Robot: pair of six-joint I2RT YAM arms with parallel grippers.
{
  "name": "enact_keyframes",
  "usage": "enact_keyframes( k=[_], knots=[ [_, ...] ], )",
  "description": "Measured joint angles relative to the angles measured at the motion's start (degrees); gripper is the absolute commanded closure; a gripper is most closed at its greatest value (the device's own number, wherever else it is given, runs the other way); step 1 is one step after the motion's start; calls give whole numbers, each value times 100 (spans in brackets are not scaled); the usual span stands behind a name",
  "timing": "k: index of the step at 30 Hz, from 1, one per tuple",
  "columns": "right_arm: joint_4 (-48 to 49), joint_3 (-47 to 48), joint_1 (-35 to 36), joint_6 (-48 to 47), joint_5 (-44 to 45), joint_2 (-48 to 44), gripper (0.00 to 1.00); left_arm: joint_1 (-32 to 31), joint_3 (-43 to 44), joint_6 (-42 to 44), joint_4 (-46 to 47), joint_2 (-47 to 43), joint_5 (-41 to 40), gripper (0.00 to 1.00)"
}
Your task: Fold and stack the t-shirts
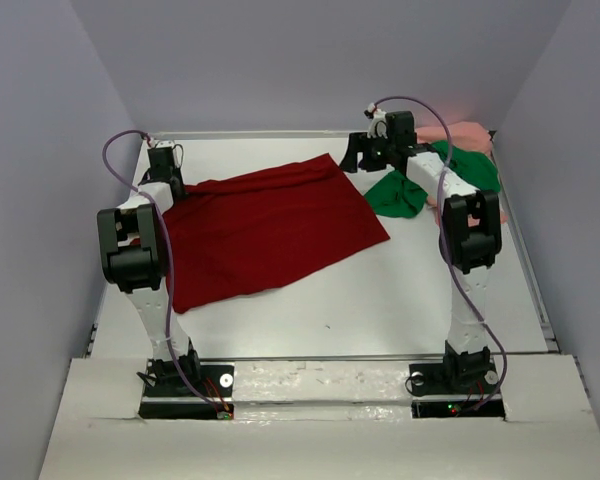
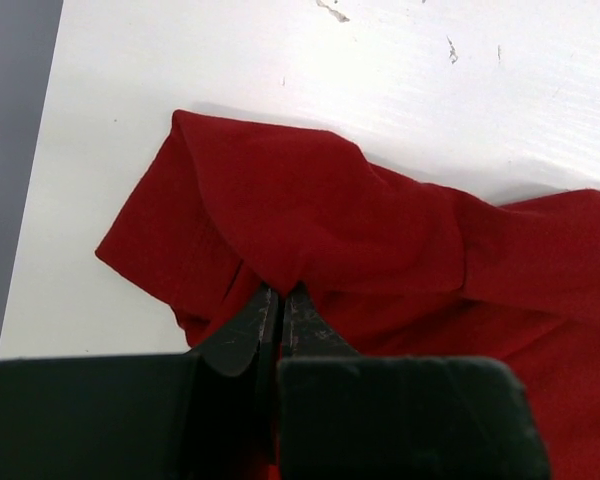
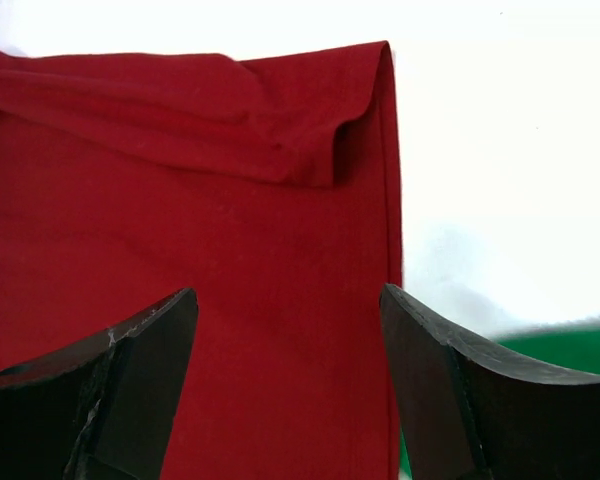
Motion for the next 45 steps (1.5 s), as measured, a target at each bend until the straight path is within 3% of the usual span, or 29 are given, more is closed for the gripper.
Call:
enact_keyframes(
  k=[7,13,20,36,45],
  knots=[
    [-428,1620,-4,105,-468,1941,20,-37,-76,9,168,-15,-61,100],
    [-702,2820,-4,221,-866,2688,20,-109,-245,22,243,-157,-136,100],
    [-590,2994,-4,278,-1360,2734,20,-188,-334,59,339,-404,-192,100],
    [-168,3477,-7,1163,-2426,3501,31,-262,-334,66,380,-417,-271,100],
    [-177,3545,-9,890,-2214,3521,28,-330,-348,81,378,-444,-282,100]
  ],
)
